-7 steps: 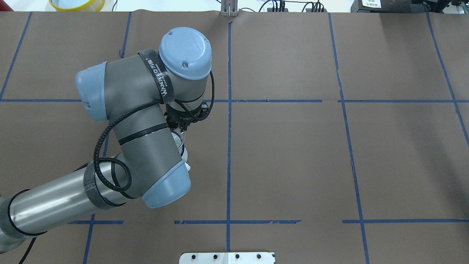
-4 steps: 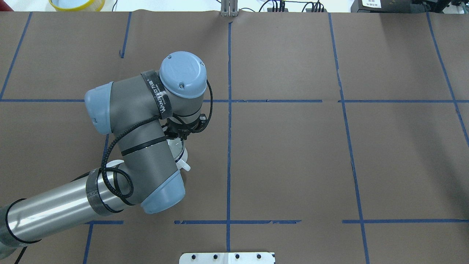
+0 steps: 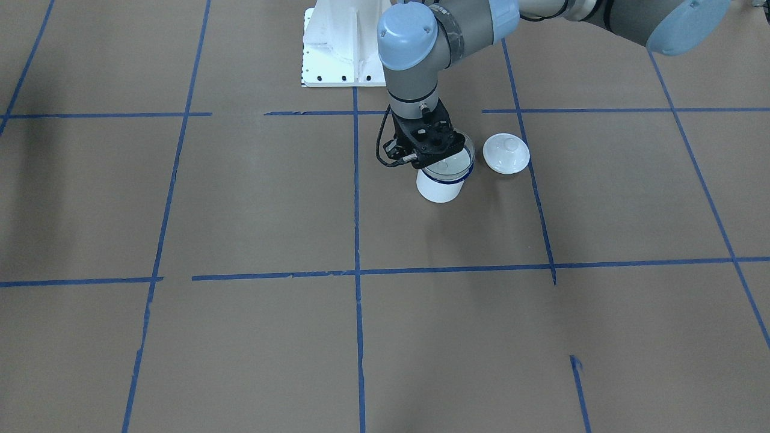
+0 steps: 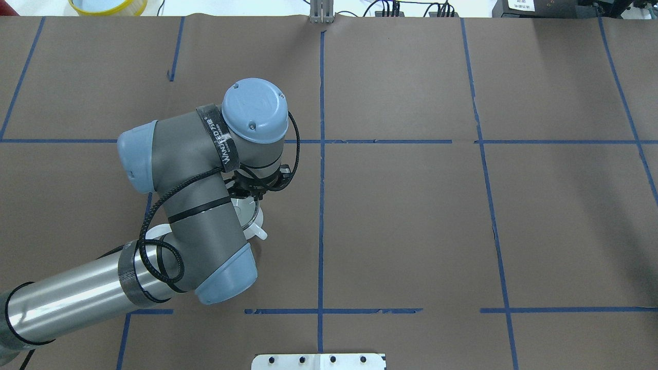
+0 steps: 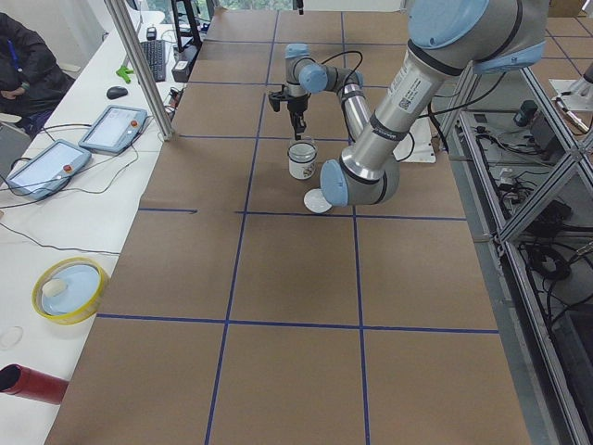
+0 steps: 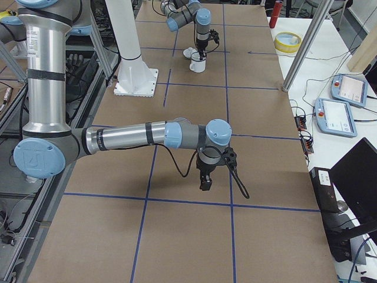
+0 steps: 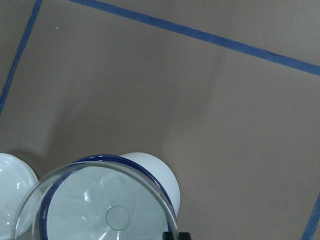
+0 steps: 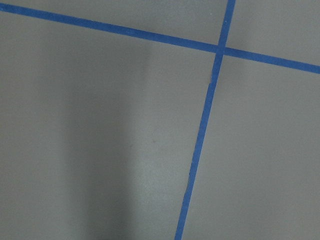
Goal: Place funnel on cup
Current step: 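Lower the funnel into the mug's opening and open the left gripper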
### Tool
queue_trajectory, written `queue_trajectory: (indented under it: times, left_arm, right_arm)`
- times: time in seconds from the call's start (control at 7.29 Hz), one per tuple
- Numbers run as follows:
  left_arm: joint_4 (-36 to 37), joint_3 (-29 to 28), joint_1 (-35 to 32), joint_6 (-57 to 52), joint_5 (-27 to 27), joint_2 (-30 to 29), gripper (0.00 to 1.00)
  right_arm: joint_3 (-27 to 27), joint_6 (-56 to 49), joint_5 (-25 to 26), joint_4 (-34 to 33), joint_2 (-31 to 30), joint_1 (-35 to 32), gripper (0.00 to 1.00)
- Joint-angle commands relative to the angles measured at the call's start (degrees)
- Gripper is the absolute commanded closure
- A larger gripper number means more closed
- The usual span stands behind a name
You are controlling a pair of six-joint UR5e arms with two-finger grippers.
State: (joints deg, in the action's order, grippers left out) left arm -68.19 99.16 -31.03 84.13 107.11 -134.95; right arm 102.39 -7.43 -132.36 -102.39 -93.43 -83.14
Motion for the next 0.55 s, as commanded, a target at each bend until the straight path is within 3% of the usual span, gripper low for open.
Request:
queue_trajectory:
  times: [0.0, 0.14, 0.27, 0.41]
  left_arm:
    - [-0.45, -0.02, 0.09, -0.02, -0.06, 0.04, 0.43]
    - [-0.46, -0.02, 0.09, 0.07, -0.06, 0.13, 0.31]
    - [-0.46, 0.68, 0.00, -0.02, -0.23, 1.09, 0.00]
    - [-1.24, 4.69, -0.17, -3.15, -0.41, 3.97, 0.00]
  right_arm:
    - [0.00, -0.04, 0.00, 0.00, 0.00, 0.00, 0.00]
    - [0.00, -0.04, 0.00, 0.00, 0.00, 0.00, 0.00]
    - [0.00, -0.04, 0.00, 0.00, 0.00, 0.00, 0.00]
    - [0.00, -0.04, 0.00, 0.00, 0.00, 0.00, 0.00]
